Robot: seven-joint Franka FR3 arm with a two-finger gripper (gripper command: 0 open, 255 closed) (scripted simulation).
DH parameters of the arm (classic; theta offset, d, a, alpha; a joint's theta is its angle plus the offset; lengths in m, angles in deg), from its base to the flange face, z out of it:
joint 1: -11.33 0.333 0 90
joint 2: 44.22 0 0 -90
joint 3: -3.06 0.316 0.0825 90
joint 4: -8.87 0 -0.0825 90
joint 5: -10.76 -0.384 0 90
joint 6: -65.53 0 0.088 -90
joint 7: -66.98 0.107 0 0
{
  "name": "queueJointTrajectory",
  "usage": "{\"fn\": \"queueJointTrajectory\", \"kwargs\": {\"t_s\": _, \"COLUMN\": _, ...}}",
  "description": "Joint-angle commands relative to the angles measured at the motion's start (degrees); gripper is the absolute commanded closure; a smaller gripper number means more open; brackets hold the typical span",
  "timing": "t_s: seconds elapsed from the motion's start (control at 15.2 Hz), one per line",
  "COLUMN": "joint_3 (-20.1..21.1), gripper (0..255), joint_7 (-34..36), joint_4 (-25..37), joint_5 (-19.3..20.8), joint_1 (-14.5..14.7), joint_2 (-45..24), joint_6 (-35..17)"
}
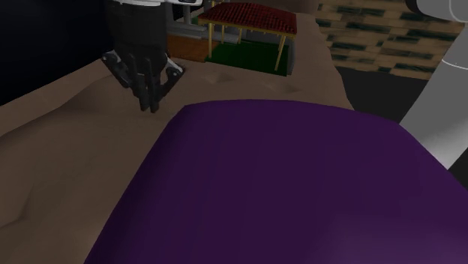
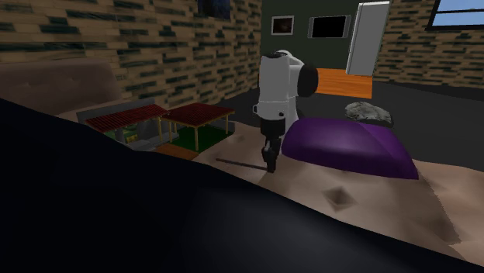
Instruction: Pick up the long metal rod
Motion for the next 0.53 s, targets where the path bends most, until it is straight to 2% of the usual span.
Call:
{"fn": "queueJointTrajectory", "kwargs": {"t_s": 0.0, "joint_3": 0.1, "gripper": 255, "joint_7": 0.5, "joint_4": 2.3, "joint_5": 0.7, "joint_1": 0.6, "joint_2": -0.7, "joint_6": 1.9}}
{"fn": "queueJointTrajectory", "kwargs": {"t_s": 0.33, "joint_3": 0.1, "gripper": 255, "joint_7": 1.4, "joint_4": 7.4, "joint_5": 2.0, "joint_1": 1.8, "joint_2": -2.2, "joint_6": 6.1}}
{"fn": "queueJointTrajectory", "kwargs": {"t_s": 0.46, "joint_3": 0.1, "gripper": 255, "joint_7": 1.4, "joint_4": 7.5, "joint_5": 2.0, "joint_1": 1.9, "joint_2": -2.2, "joint_6": 6.3}}
